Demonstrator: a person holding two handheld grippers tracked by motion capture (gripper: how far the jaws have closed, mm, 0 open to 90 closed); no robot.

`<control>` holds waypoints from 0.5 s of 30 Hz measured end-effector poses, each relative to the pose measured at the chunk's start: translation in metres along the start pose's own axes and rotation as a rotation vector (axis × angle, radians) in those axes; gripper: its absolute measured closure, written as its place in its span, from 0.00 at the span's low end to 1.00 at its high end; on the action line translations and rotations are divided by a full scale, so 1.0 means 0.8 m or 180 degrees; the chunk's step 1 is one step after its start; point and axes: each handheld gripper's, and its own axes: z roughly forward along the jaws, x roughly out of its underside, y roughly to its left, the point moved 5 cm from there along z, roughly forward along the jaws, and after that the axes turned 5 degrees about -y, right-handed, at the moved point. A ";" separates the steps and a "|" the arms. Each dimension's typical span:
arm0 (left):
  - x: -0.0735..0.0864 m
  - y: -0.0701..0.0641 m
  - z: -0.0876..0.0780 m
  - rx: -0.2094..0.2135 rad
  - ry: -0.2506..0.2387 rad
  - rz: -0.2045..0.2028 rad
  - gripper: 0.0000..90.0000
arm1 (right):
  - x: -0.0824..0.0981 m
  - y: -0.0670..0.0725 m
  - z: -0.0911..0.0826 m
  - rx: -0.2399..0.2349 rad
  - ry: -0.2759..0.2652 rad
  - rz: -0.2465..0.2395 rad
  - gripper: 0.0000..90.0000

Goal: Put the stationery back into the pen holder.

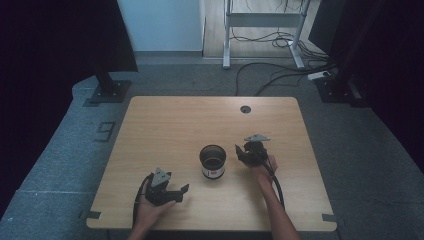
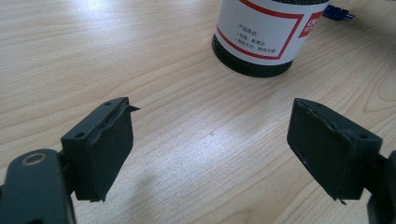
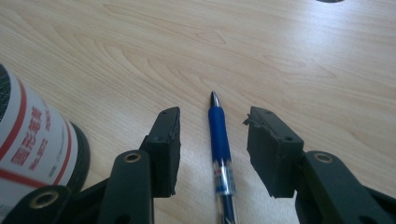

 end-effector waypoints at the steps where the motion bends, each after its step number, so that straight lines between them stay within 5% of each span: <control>1: 0.000 0.000 0.000 0.0003 0.0002 -0.0001 0.17 | -0.001 -0.001 0.002 0.0009 -0.0007 -0.0036 0.61; 15: 0.003 0.002 0.002 0.0004 0.0035 -0.0009 0.17 | 0.004 -0.010 0.040 0.0047 0.0211 -0.0019 0.65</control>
